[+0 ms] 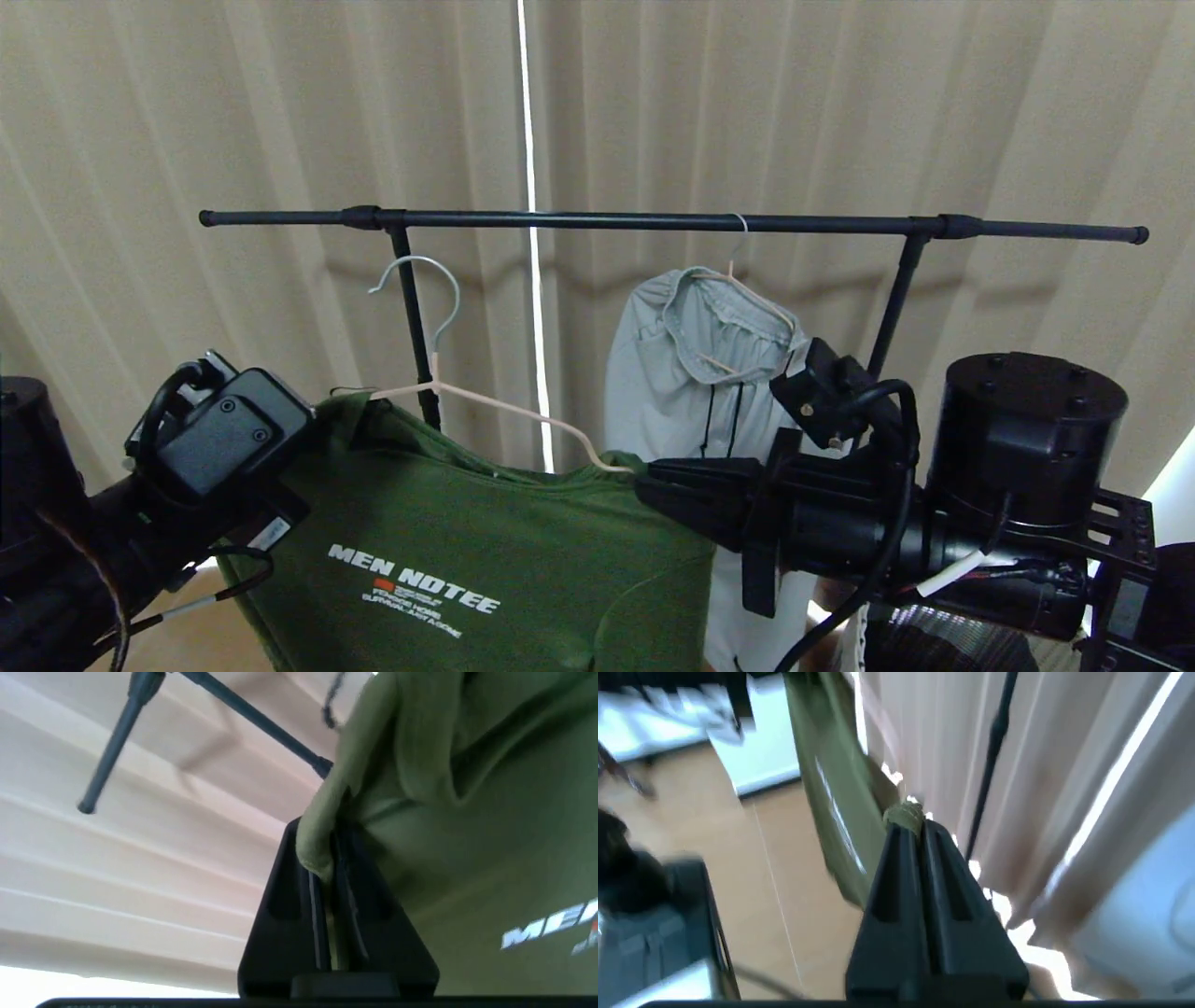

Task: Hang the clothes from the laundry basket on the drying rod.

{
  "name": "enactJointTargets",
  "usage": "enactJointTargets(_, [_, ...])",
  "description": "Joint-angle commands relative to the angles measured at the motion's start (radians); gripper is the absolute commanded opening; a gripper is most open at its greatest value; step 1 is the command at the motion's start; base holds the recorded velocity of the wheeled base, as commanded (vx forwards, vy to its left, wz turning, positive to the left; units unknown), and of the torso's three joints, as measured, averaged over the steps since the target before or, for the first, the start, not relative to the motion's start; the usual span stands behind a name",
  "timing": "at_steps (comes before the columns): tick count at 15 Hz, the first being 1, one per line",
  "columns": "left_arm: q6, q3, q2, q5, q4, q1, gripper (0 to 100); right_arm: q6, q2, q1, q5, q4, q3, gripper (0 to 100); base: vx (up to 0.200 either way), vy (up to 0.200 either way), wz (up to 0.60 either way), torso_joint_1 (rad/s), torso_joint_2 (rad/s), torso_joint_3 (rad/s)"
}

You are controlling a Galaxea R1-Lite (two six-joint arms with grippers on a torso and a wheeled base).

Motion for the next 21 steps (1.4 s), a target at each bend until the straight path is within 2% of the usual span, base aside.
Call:
enactJointTargets(1, [-0.026, -0.006, 0.008, 0.003, 0.000, 0.002, 0, -0.013, -0.016, -0.001, -0.012, 0.000, 0.007, 100, 0.000, 0.000, 0.00, 0.000, 0.00, 0.000])
enactJointTargets(4, [-0.042, -0.004, 0.010, 0.031, 0.000, 0.002, 0, -0.106, -0.041, -0.003, -0.029, 0.007, 0.016, 100, 0.000, 0.000, 0.00, 0.000, 0.00, 0.000])
enactJointTargets(5, [-0.042, -0.009, 0.008, 0.055, 0.000, 0.000, 0, -0.201, -0.044, -0.018, -0.031, 0.062, 0.003, 100, 0.000, 0.000, 0.00, 0.000, 0.00, 0.000])
enactJointTargets(7, [-0.052, -0.007, 0.008, 0.057, 0.000, -0.006, 0, -0.267, -0.062, -0.023, -0.031, 0.176, -0.047, 100, 0.000, 0.000, 0.00, 0.000, 0.00, 0.000])
enactJointTargets(8, [-0.092, -0.006, 0.007, 0.060, 0.000, -0.040, 0, -0.286, -0.050, -0.021, -0.032, 0.222, -0.106, 100, 0.000, 0.000, 0.00, 0.000, 0.00, 0.000])
enactJointTargets(10, [-0.131, -0.006, 0.005, 0.091, 0.000, -0.096, 0, -0.315, 0.007, -0.019, -0.052, 0.227, -0.177, 100, 0.000, 0.000, 0.00, 0.000, 0.00, 0.000])
enactJointTargets(14, [-0.146, -0.018, 0.003, 0.115, 0.000, -0.152, 0, -0.358, 0.090, 0.028, -0.162, 0.224, -0.272, 100, 0.000, 0.000, 0.00, 0.000, 0.00, 0.000])
enactJointTargets(18, [-0.177, -0.018, 0.003, 0.115, 0.000, -0.196, 0, -0.424, 0.134, 0.031, -0.207, 0.224, -0.327, 100, 0.000, 0.000, 0.00, 0.000, 0.00, 0.000])
enactJointTargets(21, [-0.194, -0.017, 0.003, 0.115, 0.000, -0.215, 0, -0.438, 0.143, 0.036, -0.215, 0.224, -0.344, 100, 0.000, 0.000, 0.00, 0.000, 0.00, 0.000])
